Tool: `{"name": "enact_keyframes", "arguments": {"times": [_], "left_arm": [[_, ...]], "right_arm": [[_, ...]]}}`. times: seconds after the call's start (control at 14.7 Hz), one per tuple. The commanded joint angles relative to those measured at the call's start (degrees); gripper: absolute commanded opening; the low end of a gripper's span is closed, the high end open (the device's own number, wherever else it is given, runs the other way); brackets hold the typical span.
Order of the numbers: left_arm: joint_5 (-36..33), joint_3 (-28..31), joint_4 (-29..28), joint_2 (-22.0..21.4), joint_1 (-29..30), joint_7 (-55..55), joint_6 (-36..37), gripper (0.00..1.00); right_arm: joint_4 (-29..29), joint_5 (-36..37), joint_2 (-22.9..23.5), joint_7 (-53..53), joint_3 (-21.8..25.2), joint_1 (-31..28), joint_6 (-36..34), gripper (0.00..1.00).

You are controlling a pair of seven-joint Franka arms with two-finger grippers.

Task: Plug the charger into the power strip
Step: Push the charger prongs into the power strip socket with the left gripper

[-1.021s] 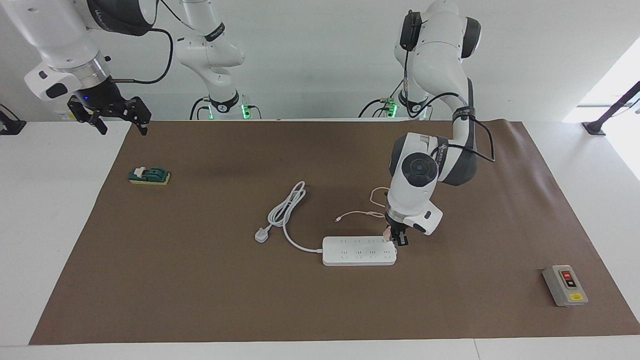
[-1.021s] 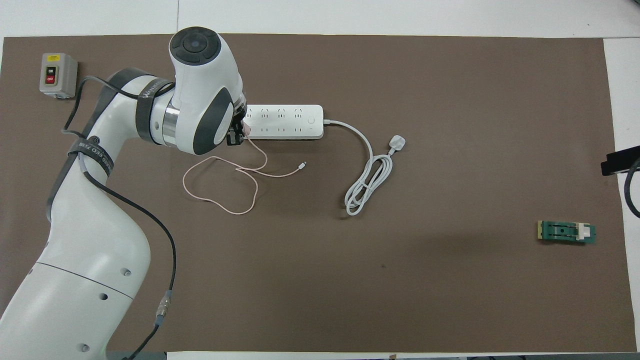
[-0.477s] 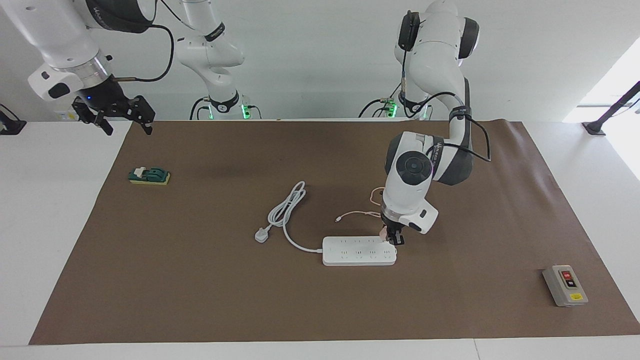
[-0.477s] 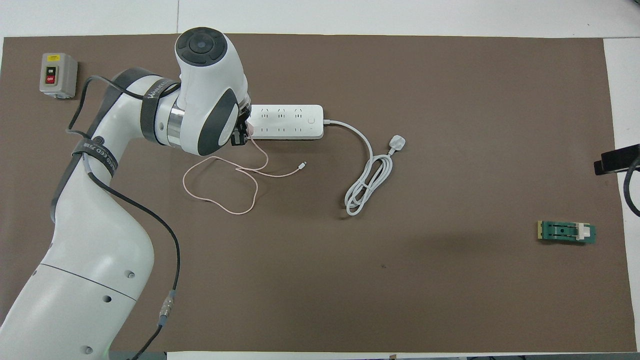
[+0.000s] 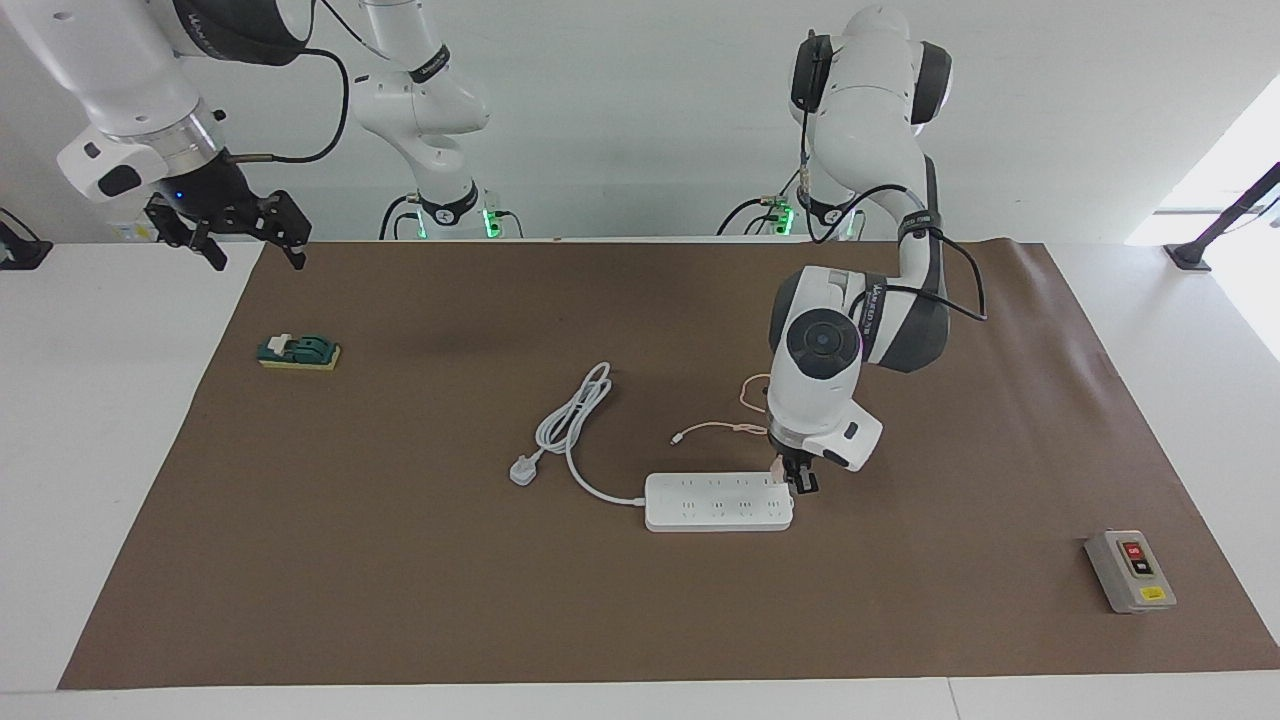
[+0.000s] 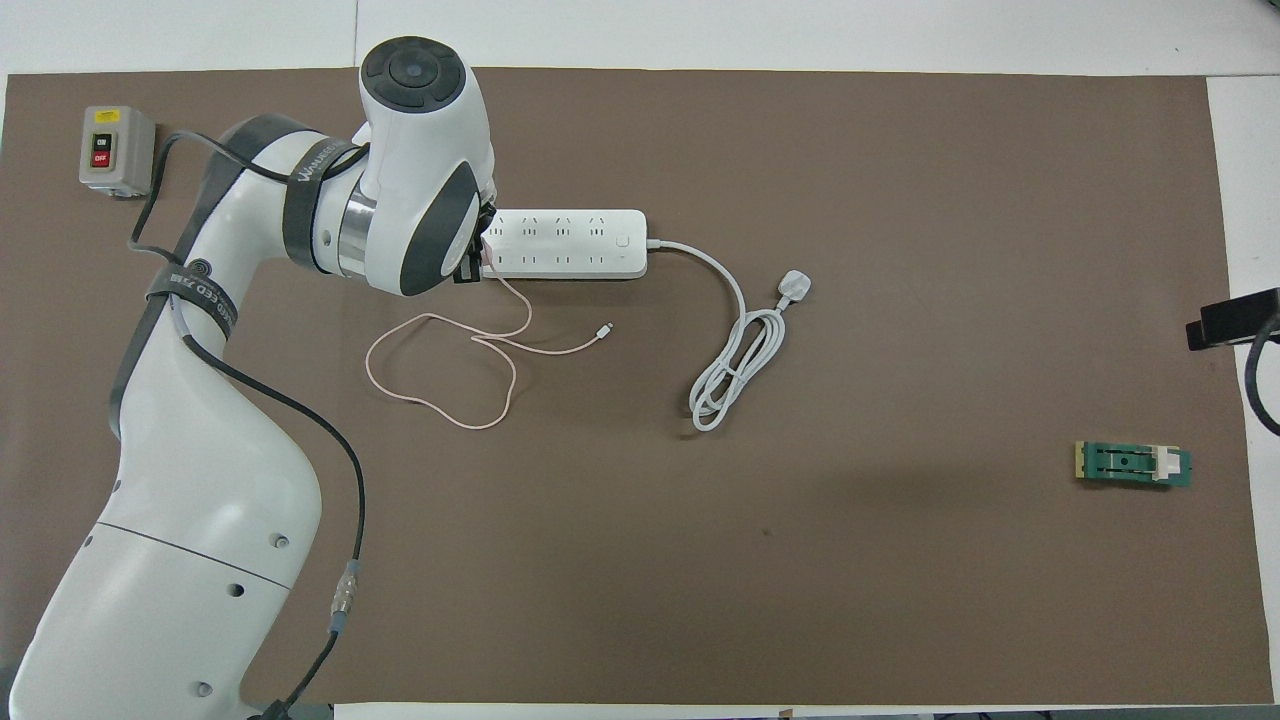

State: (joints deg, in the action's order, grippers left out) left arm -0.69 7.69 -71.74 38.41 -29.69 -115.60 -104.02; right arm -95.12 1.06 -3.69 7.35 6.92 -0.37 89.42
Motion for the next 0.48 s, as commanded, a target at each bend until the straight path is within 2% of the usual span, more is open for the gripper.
{"name": "enact_keyframes", "arguments": {"times": [0.0,0.41], "left_arm": [[-1.0,1.4,3.1,2.1,-1.5,-1.2,2.1,0.0],[-0.8,1.5,4.8,3.3,-2.2,-1.4,2.3,0.0]], "right_arm": [[-0.9,-0.8,-1.1,0.6,-0.4,-0.5,-0.4,1.0],[-0.9,-0.8,-1.1,0.7,-0.4,-0.9,-0.5,1.0]]}}
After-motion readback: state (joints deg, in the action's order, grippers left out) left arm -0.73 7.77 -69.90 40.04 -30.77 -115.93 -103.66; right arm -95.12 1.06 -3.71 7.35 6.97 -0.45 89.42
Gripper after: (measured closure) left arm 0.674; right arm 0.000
